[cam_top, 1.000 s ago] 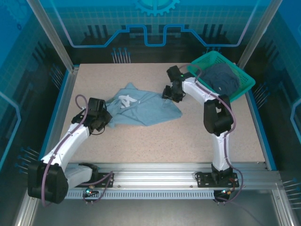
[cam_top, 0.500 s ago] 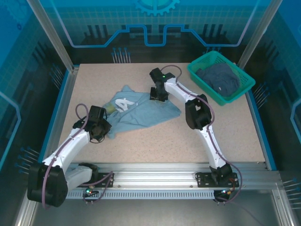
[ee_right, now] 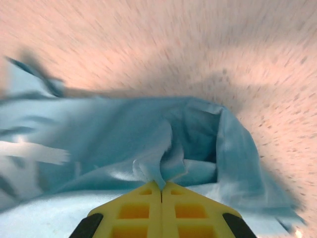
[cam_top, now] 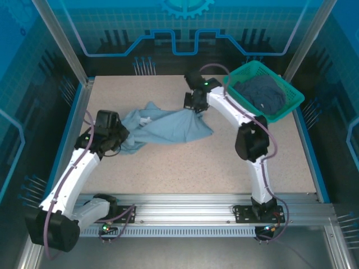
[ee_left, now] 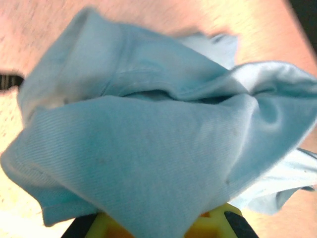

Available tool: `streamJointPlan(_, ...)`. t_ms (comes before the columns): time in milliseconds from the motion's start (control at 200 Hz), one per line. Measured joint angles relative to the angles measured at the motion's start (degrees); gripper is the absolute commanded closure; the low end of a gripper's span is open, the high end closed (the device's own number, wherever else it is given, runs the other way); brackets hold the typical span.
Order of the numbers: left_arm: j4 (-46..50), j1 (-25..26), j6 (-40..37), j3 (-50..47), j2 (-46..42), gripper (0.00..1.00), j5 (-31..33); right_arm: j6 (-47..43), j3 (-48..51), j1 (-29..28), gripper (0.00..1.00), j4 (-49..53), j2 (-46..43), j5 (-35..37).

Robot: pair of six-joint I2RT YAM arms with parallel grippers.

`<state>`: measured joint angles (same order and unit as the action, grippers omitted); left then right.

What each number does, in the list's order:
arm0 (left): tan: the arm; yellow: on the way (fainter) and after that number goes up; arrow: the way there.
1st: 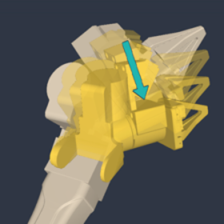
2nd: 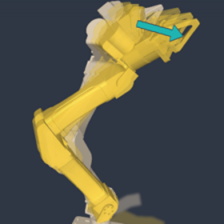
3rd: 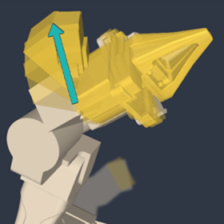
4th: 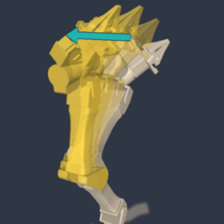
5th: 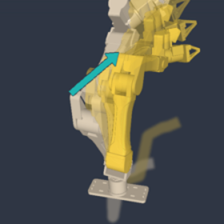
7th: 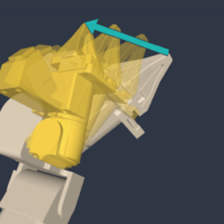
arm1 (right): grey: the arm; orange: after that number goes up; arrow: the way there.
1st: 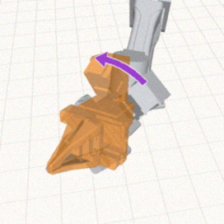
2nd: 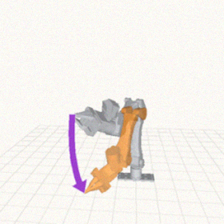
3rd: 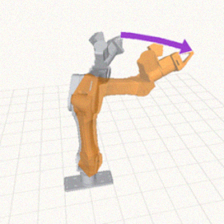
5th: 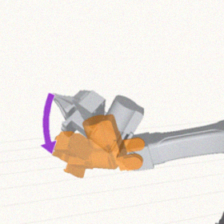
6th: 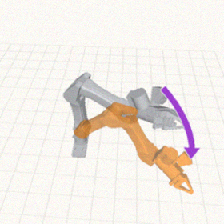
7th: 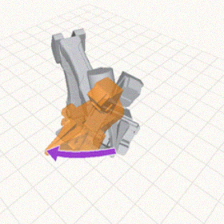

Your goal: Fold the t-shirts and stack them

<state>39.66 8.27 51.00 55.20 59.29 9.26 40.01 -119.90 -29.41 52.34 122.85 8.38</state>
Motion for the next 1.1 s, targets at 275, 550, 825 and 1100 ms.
streamJointPlan(275, -0.59, -0.31, -4.87, 14.14, -0.13, 0.99, 2.95, -1.11, 2.01, 2.54, 1.00, -2.16, -20.06, 2.21)
streamJointPlan(550, -3.10, -0.28, -8.87, 16.17, -8.15, 0.93, 1.97, -3.04, 17.92, 2.43, 1.00, -7.17, -41.51, 3.82)
streamJointPlan(825, -5.70, -0.22, -11.17, 25.79, -12.37, 0.90, -1.27, -3.69, 21.20, 1.95, 1.00, -9.55, -55.63, 4.17)
streamJointPlan(1100, -10.40, -3.17, -10.43, 36.24, 13.40, 0.85, -1.86, -2.14, 10.49, 9.33, 1.00, -9.99, -35.50, 1.66)
